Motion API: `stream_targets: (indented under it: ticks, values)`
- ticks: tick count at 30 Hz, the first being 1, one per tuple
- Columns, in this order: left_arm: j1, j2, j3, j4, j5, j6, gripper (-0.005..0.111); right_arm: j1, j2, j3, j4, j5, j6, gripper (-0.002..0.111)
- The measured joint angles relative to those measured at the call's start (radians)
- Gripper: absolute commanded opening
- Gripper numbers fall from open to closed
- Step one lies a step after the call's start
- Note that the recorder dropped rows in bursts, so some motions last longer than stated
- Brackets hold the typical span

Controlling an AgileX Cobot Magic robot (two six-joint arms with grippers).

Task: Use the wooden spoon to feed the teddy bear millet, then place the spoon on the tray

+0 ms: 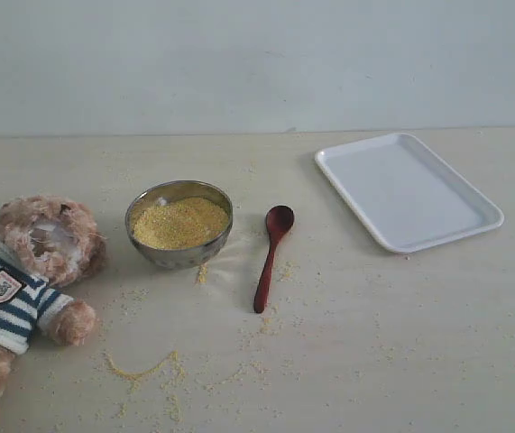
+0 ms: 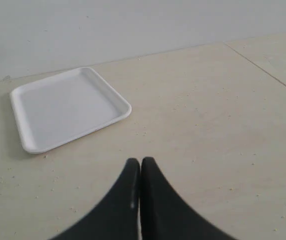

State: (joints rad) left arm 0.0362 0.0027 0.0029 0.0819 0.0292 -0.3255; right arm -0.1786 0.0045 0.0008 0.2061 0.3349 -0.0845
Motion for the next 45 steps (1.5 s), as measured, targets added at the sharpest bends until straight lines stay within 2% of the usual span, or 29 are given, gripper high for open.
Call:
stream_targets:
  ticks: [3,7,9,10,12,15,17,20,25,28,30,33,34,36,38,42,45]
  values:
    - [0.0,0.0,0.0,-0.003,-0.159,0.002,0.005,0.0,0.0,0.0,0.0,0.0,0.0,0.0]
    - [0.0,-0.003,-0.003,-0.02,-0.577,0.068,0.005,0.0,0.0,0.0,0.0,0.0,0.0,0.0]
    - [0.0,-0.003,-0.028,-0.1,-0.685,0.132,0.005,0.0,0.0,0.0,0.0,0.0,0.0,0.0]
    - [0.0,-0.003,-0.055,-0.177,-0.697,0.176,0.005,0.0,0.0,0.0,0.0,0.0,0.0,0.0]
    - [0.0,0.0,-0.115,-0.369,-0.677,0.315,0.005,0.0,0.0,0.0,0.0,0.0,0.0,0.0]
    - [0.0,0.072,-0.225,-0.689,-0.605,0.682,0.005,0.0,0.0,0.0,0.0,0.0,0.0,0.0]
    - [0.0,0.183,-0.288,-0.88,-0.533,0.947,0.005,0.0,0.0,0.0,0.0,0.0,0.0,0.0]
    - [0.0,0.405,-0.361,-1.113,-0.424,1.237,0.005,0.0,0.0,0.0,0.0,0.0,0.0,0.0]
    - [0.001,0.749,-0.482,-1.368,-0.206,1.546,0.005,0.0,0.0,0.0,0.0,0.0,0.0,0.0]
    - [0.017,0.92,-0.55,-1.44,-0.029,1.646,0.005,0.0,0.0,0.0,0.0,0.0,0.0,0.0]
    - [0.042,0.999,-0.585,-1.433,0.102,1.658,0.005,0.0,0.0,0.0,0.0,0.0,0.0,0.0]
    - [0.109,1.104,-0.639,-1.328,0.367,1.619,0.005,0.0,0.0,0.0,0.0,0.0,0.0,0.0]
    - [0.13,1.144,-0.664,-1.266,0.477,1.573,0.005,0.0,0.0,0.0,0.0,0.0,0.0,0.0]
    - [0.157,1.198,-0.697,-1.183,0.598,1.475,0.005,0.0,0.0,0.0,0.0,0.0,0.0,0.0]
    - [0.183,1.245,-0.732,-1.031,0.668,1.297,0.005,0.0,0.0,0.0,0.0,0.0,0.0,0.0]
    - [0.212,1.293,-0.776,-0.68,0.702,0.944,0.005,0.0,0.0,0.0,0.0,0.0,0.0,0.0]
    - [0.219,1.298,-0.782,-0.531,0.686,0.817,0.005,0.0,0.0,0.0,0.0,0.0,0.0,0.0]
